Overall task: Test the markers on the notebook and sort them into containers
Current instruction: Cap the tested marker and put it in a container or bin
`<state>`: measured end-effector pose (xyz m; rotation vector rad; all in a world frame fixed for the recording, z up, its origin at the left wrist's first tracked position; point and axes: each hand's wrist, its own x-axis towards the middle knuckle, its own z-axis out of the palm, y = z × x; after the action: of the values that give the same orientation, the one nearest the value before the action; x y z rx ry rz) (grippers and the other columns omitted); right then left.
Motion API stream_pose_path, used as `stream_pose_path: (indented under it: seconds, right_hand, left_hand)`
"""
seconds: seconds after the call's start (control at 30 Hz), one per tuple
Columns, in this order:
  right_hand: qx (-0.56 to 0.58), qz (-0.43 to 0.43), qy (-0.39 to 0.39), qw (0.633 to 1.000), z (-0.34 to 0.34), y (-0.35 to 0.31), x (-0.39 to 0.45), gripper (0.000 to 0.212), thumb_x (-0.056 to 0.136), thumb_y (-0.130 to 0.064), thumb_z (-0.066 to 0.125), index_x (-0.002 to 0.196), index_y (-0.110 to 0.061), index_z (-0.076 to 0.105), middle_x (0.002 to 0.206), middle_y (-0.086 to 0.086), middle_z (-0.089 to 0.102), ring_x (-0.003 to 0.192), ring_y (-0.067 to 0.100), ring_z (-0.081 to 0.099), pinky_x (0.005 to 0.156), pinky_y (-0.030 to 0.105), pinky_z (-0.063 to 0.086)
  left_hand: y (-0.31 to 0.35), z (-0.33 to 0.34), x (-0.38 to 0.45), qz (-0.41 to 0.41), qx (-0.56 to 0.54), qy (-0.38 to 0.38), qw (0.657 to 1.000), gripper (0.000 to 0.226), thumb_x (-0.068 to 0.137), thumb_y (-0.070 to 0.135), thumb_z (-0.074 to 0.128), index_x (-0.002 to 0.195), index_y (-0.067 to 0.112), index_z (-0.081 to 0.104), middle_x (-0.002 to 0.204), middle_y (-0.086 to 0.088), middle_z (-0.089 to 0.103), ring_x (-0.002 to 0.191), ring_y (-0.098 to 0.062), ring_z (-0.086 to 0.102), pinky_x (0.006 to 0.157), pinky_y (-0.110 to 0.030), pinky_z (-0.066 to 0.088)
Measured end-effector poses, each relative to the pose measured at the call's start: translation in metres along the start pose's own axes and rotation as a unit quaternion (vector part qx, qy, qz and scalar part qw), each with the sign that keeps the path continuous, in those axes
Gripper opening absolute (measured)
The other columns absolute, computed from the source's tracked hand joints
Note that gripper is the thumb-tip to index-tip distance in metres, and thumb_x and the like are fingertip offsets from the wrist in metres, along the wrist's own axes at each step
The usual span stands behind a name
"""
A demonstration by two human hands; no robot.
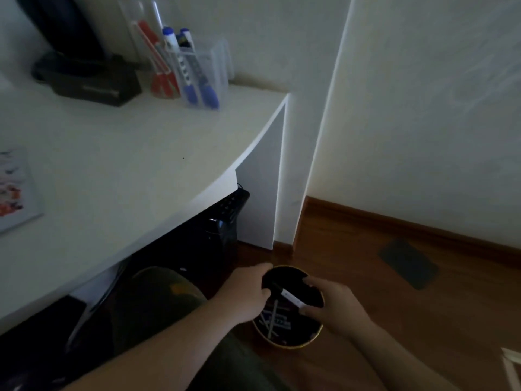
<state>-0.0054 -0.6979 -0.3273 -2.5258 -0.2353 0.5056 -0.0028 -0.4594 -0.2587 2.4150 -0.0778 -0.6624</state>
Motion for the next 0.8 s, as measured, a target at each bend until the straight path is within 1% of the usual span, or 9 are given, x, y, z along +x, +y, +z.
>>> stream_pose_path:
  seconds: [0.07, 0.13, 0.27, 0.37, 0.43, 0.5, 0.67, 0.73, 0.8]
  right_hand:
    - [0.009, -0.028, 0.089, 0.996, -0.022, -0.019, 0.004, 0.047, 0.089, -0.048, 0.073, 0.132, -0.034, 0.063, 0.127, -0.014, 0.068, 0.105, -0.003, 0.06, 0.085, 0.016, 0.05]
    - [0.04, -0.08, 0.163, 0.983, -0.049, -0.05, 0.005, 0.034, 0.091, -0.035, 0.073, 0.124, -0.039, 0.065, 0.116, -0.018, 0.067, 0.099, -0.004, 0.061, 0.085, 0.023, 0.056]
    - [0.103, -0.236, 0.233, 0.938, -0.104, -0.152, 0.007, 0.033, 0.089, -0.019, 0.071, 0.119, -0.032, 0.065, 0.105, -0.019, 0.064, 0.085, 0.009, 0.066, 0.069, 0.032, 0.059]
    - [0.122, -0.36, 0.256, 0.889, -0.125, -0.25, 0.012, 0.031, 0.087, -0.009, 0.072, 0.112, -0.026, 0.068, 0.1, -0.012, 0.065, 0.078, 0.018, 0.064, 0.064, 0.031, 0.054]
    - [0.113, -0.436, 0.224, 0.864, -0.126, -0.318, 0.021, 0.03, 0.088, -0.01, 0.072, 0.111, -0.028, 0.068, 0.099, -0.014, 0.065, 0.081, 0.017, 0.063, 0.066, 0.021, 0.05]
    - [0.093, -0.49, 0.17, 0.85, -0.116, -0.38, 0.038, 0.029, 0.089, -0.017, 0.071, 0.112, -0.034, 0.067, 0.098, -0.017, 0.063, 0.084, 0.013, 0.062, 0.064, 0.013, 0.045]
    - [-0.074, -0.489, 0.026, 0.869, -0.062, -0.521, 0.099, 0.032, 0.093, -0.043, 0.063, 0.124, -0.048, 0.057, 0.102, -0.019, 0.059, 0.078, 0.002, 0.053, 0.069, 0.023, 0.04]
    - [-0.15, -0.472, -0.035, 0.868, -0.038, -0.557, 0.113, 0.042, 0.093, -0.055, 0.06, 0.134, -0.053, 0.049, 0.11, -0.019, 0.059, 0.085, 0.001, 0.051, 0.072, 0.025, 0.042]
    - [-0.182, -0.472, -0.083, 0.858, -0.016, -0.575, 0.12, 0.053, 0.091, -0.069, 0.055, 0.14, -0.055, 0.044, 0.126, -0.015, 0.06, 0.101, 0.006, 0.055, 0.084, 0.029, 0.048]
  left_hand:
    - [0.009, -0.027, -0.023, 0.063, -0.002, 0.006, 0.998, 0.05, 0.103, 0.034, 0.058, 0.15, 0.04, 0.044, 0.146, 0.012, 0.054, 0.127, -0.006, 0.056, 0.102, -0.022, 0.047]
    - [0.02, -0.064, -0.062, 0.144, 0.025, 0.028, 0.989, 0.036, 0.1, 0.039, 0.061, 0.136, 0.045, 0.058, 0.125, 0.023, 0.064, 0.108, 0.007, 0.062, 0.095, -0.019, 0.053]
    - [0.023, -0.166, -0.14, 0.27, 0.102, 0.272, 0.918, 0.017, 0.09, 0.037, 0.068, 0.106, 0.04, 0.075, 0.095, 0.024, 0.069, 0.083, 0.006, 0.063, 0.074, -0.005, 0.046]
    - [-0.007, -0.246, -0.168, 0.168, 0.089, 0.405, 0.894, 0.007, 0.092, 0.042, 0.069, 0.097, 0.043, 0.073, 0.084, 0.02, 0.068, 0.071, -0.006, 0.064, 0.062, -0.012, 0.044]
    - [-0.048, -0.299, -0.175, 0.054, 0.09, 0.426, 0.899, 0.009, 0.09, 0.043, 0.067, 0.098, 0.044, 0.069, 0.081, 0.015, 0.069, 0.067, -0.004, 0.064, 0.063, -0.018, 0.046]
    - [-0.103, -0.344, -0.178, -0.06, 0.129, 0.4, 0.906, 0.014, 0.093, 0.045, 0.064, 0.106, 0.04, 0.063, 0.083, 0.011, 0.068, 0.068, -0.004, 0.063, 0.068, -0.027, 0.05]
    - [-0.224, -0.391, -0.195, -0.273, 0.158, 0.365, 0.876, 0.029, 0.097, 0.047, 0.056, 0.111, 0.023, 0.047, 0.109, -0.007, 0.062, 0.095, -0.025, 0.06, 0.078, -0.036, 0.047]
    - [-0.245, -0.39, -0.208, -0.3, 0.16, 0.351, 0.873, 0.031, 0.099, 0.054, 0.049, 0.109, 0.025, 0.047, 0.108, -0.005, 0.06, 0.093, -0.024, 0.059, 0.081, -0.037, 0.051]
    - [-0.26, -0.388, -0.221, -0.302, 0.16, 0.372, 0.863, 0.025, 0.099, 0.052, 0.047, 0.106, 0.028, 0.046, 0.101, 0.0, 0.058, 0.087, -0.021, 0.058, 0.075, -0.036, 0.051]
